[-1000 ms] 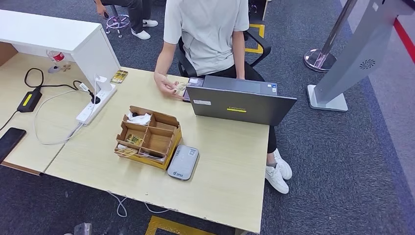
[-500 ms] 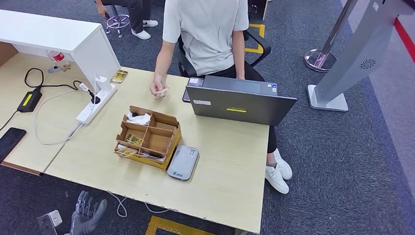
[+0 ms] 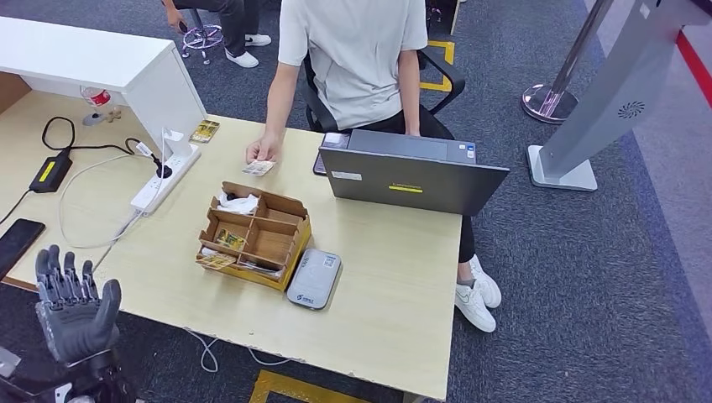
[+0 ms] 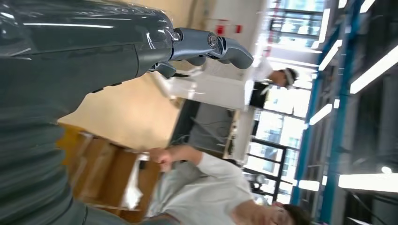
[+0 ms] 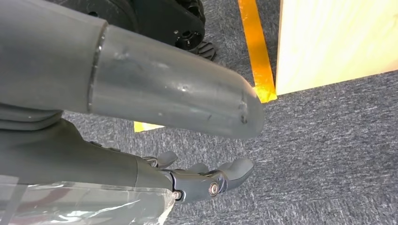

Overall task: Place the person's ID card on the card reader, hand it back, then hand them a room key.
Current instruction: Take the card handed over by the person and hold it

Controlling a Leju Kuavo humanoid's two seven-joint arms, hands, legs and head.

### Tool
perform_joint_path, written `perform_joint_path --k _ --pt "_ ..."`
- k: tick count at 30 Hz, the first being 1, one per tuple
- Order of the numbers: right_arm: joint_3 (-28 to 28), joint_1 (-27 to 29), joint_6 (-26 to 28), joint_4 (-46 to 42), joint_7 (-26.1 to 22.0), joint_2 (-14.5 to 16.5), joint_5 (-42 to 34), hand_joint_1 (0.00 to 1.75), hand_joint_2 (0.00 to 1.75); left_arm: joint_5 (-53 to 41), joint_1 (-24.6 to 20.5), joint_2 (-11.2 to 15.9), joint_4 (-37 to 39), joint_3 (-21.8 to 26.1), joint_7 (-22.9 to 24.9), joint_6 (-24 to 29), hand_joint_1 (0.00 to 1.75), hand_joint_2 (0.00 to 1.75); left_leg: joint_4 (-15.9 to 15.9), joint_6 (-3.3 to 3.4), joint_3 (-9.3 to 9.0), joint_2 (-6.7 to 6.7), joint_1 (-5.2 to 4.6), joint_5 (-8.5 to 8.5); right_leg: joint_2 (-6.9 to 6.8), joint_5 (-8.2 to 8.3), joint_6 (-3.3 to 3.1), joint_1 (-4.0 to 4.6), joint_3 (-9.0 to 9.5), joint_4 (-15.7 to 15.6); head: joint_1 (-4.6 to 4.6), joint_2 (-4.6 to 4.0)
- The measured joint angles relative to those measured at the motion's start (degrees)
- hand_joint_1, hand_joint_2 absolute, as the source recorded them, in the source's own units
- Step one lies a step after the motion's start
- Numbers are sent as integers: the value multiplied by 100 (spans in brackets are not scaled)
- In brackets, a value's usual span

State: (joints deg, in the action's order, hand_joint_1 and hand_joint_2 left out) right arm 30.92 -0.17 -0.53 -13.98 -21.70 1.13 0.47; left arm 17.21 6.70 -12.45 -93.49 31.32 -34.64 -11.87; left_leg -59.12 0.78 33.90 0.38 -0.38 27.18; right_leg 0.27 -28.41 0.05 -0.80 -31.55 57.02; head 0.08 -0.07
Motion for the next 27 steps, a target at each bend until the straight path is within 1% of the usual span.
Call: perform_joint_path --k 4,10,23,25,27 --pt "35 -51 1 25 23 8 130 0 0 -538 -288 42 -293 -73 -1 317 0 175 0 0 -1 1 0 0 2 2 -2 1 0 1 -1 0" --pt "38 -122 -2 57 90 20 280 0 0 -1644 -707 188 -302 -317 330 603 0 175 -1 1 -1 2 0 -3 2 3 -2 0 -1 1 -1 0" --pt "38 -237 -10 91 228 77 571 0 0 -3766 -1732 606 301 -1188 1298 873 0 175 -4 0 -1 2 0 -5 4 6 -1 0 -1 1 0 0" --pt "38 -252 -18 96 258 86 620 0 0 -4092 -1894 670 437 -1324 1454 910 68 175 -4 0 -1 3 0 -6 4 6 -2 0 -1 1 -1 0" --pt "38 -265 -24 97 283 97 666 0 0 -4400 -2048 735 569 -1446 1606 943 155 175 -5 0 -1 3 0 -6 5 6 -2 0 -1 1 -1 0"
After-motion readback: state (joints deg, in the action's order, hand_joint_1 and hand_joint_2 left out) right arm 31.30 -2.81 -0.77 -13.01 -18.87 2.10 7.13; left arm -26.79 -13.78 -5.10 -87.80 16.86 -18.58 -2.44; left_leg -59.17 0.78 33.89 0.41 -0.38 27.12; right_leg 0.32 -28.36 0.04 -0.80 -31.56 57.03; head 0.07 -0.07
